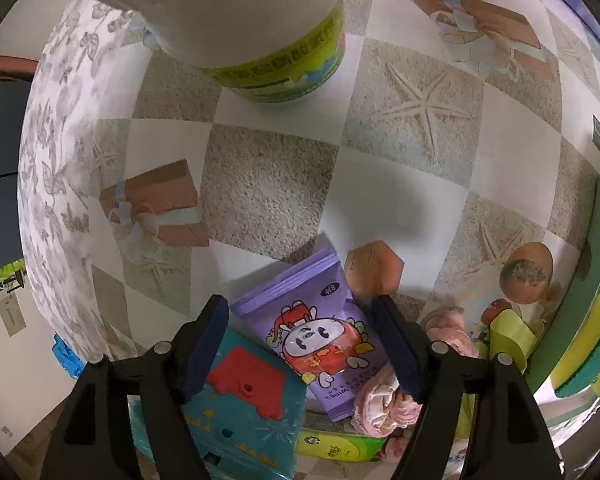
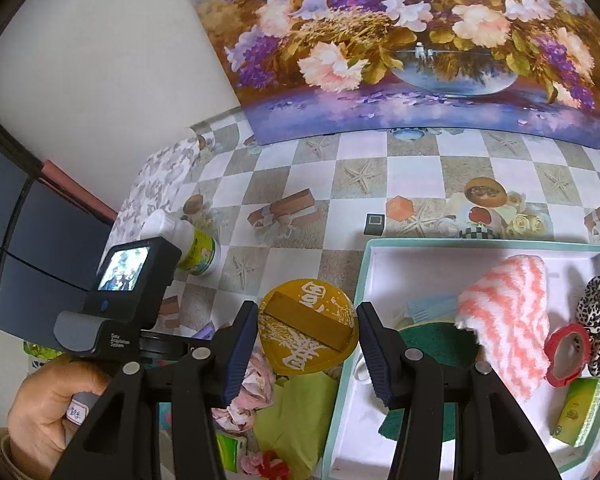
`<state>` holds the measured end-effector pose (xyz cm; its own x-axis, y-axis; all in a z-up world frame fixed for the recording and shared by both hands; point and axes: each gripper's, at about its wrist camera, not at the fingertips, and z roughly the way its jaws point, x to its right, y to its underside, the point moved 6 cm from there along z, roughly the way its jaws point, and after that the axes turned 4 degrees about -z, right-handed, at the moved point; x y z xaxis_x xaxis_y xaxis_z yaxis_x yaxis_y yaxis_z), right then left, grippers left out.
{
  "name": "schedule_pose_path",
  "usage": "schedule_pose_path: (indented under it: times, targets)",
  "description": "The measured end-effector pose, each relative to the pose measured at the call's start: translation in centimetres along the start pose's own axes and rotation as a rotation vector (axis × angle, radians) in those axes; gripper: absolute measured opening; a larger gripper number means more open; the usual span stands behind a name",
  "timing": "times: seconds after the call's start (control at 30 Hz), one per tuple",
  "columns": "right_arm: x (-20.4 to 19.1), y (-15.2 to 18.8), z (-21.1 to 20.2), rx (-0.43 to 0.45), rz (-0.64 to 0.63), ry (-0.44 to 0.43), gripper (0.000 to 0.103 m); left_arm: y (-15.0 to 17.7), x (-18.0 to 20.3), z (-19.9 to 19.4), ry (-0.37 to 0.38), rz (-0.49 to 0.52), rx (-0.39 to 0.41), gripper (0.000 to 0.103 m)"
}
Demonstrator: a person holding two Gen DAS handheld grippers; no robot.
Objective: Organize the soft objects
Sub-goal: 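Close the left tool on the pink floral cloth and lift it while the right tool holds the yellow container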
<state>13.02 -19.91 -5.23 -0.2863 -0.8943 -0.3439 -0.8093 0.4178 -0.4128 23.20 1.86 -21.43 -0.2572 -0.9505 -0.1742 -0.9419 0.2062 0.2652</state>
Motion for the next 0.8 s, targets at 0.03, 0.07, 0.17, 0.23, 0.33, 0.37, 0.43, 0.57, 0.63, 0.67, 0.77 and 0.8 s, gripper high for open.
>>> schedule_pose_path:
  times: [0.03, 0.07, 0.17, 0.23, 0.33, 0.37, 0.43, 0.57, 0.63, 0.67, 0.77, 0.8]
  targets:
    - [0.1, -0.1, -0.1, 0.002, 0.003, -0.002, 0.053, 0.0, 0.1, 0.1, 0.003, 0.000, -0.009, 0.076]
    - [0.2, -0.1, -0.2, 0.004, 0.006, -0.003, 0.053, 0.3, 0.3, 0.4, 0.005, -0.003, -0.012, 0.076]
    - [0.4, -0.2, -0.5, 0.012, 0.012, -0.009, 0.053, 0.9, 1.4, 0.3, 0.039, -0.006, -0.014, 0.076]
    - [0.5, -0.3, -0.7, 0.016, 0.013, -0.011, 0.053, 1.0, 2.1, 0.3, 0.062, -0.013, -0.004, 0.076]
    - [0.5, -0.4, -0.9, 0.021, 0.011, -0.013, 0.053, 1.1, 3.5, 0.2, 0.087, -0.009, 0.035, 0.076]
    - [0.5, -0.4, -1.0, 0.022, 0.010, -0.014, 0.053, 1.1, 3.9, 0.1, 0.084, -0.002, 0.046, 0.076]
    - [0.5, -0.4, -1.0, 0.022, 0.012, -0.017, 0.053, 1.3, 4.8, 0.0, 0.088, 0.027, 0.060, 0.076]
    - [0.5, -0.3, -1.0, 0.023, 0.013, -0.018, 0.053, 1.5, 5.0, -0.3, 0.046, 0.043, 0.057, 0.075]
    - [0.6, -0.3, -1.1, 0.025, 0.015, -0.022, 0.053, 1.4, 4.4, -0.8, -0.004, 0.034, 0.061, 0.076]
    - [0.7, -0.3, -1.2, 0.026, 0.016, -0.025, 0.053, 1.3, 4.0, -0.9, -0.031, 0.032, 0.061, 0.076]
    - [0.9, -0.4, -1.4, 0.033, 0.023, -0.028, 0.053, 1.6, 3.0, -0.5, -0.016, -0.001, 0.017, 0.076]
    - [0.9, -0.4, -1.5, 0.035, 0.025, -0.031, 0.053, 1.7, 2.9, 0.0, 0.003, -0.018, -0.012, 0.076]
